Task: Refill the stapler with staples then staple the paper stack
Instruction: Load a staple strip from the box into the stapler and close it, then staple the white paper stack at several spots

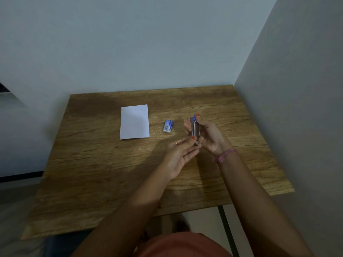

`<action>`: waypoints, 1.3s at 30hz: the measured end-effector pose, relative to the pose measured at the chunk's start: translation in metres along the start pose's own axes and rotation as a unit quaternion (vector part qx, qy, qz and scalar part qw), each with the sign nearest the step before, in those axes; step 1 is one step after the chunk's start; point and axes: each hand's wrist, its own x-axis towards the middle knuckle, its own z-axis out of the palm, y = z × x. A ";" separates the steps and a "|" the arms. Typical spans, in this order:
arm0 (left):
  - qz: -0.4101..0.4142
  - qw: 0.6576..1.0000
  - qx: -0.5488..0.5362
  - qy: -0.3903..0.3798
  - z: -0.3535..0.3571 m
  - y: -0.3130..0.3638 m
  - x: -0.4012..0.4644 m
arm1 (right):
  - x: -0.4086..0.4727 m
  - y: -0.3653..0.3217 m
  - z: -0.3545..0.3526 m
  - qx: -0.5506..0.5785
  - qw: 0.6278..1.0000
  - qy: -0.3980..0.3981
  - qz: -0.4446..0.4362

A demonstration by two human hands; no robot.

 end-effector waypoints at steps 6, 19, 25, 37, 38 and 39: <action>0.029 0.998 0.034 0.053 0.004 -0.006 0.005 | 0.001 0.007 0.008 -0.047 0.997 0.043 -0.053; -0.006 0.997 0.062 0.036 -0.006 0.010 0.016 | 0.003 0.034 -0.009 -0.226 0.961 0.102 -0.126; 0.067 0.947 0.278 0.148 -0.036 0.032 0.016 | 0.037 0.019 -0.012 -0.404 0.865 0.229 -0.189; 0.149 0.875 0.351 0.298 -0.099 0.088 0.017 | 0.078 0.021 -0.016 -0.626 0.692 0.320 -0.164; 0.151 0.871 0.353 0.306 -0.103 0.092 0.016 | 0.079 0.022 -0.016 -0.639 0.681 0.317 -0.164; 0.154 0.868 0.354 0.311 -0.107 0.095 0.015 | 0.079 0.023 -0.015 -0.661 0.663 0.313 -0.162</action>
